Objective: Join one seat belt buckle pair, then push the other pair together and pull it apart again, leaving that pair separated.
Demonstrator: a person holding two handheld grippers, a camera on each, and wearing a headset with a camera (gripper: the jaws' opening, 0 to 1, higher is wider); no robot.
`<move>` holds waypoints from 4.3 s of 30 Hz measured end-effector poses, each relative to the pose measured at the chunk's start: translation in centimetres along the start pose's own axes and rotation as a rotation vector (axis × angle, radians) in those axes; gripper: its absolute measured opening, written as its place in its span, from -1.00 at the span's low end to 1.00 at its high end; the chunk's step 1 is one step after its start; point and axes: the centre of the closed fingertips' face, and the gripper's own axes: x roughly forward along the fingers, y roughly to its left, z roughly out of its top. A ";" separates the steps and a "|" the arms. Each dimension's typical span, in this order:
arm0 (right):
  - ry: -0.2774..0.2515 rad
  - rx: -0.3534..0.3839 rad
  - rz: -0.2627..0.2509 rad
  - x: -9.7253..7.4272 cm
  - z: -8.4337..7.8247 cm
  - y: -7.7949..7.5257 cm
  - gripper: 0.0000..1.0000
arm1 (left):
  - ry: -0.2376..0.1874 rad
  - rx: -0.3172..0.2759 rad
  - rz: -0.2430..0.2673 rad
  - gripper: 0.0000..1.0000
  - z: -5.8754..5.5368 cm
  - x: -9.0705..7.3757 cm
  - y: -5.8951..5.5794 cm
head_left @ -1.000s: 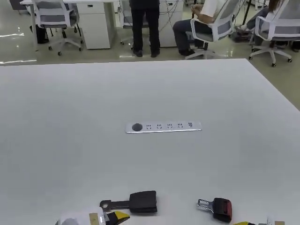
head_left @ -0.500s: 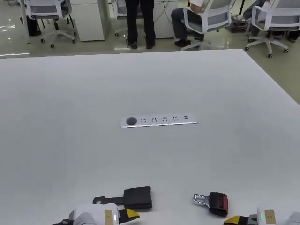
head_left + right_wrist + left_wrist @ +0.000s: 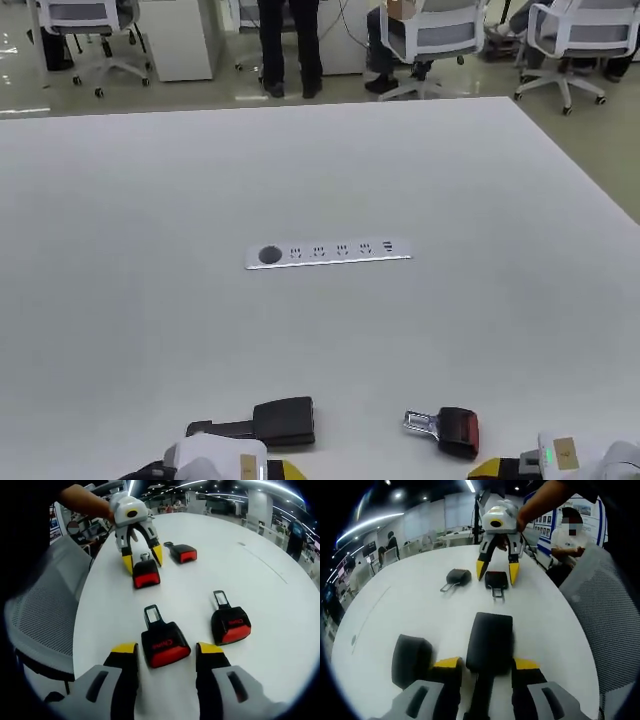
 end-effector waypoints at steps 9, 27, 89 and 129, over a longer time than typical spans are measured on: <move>0.031 -0.035 -0.024 0.3 -0.3 -0.1 -0.28 | -0.012 -0.016 -0.002 -0.33 0.8 -0.7 -0.2; 0.021 -0.004 -0.053 2.0 1.2 0.1 -0.31 | 0.011 -0.049 0.010 -0.34 0.4 -0.3 0.2; -0.031 0.035 -0.075 6.3 5.7 1.2 -0.33 | 0.088 -0.037 -0.010 -0.36 0.3 0.2 0.0; -0.043 -0.037 -0.042 5.6 5.9 1.4 -0.35 | -0.022 -0.060 0.000 -0.36 0.5 0.1 0.0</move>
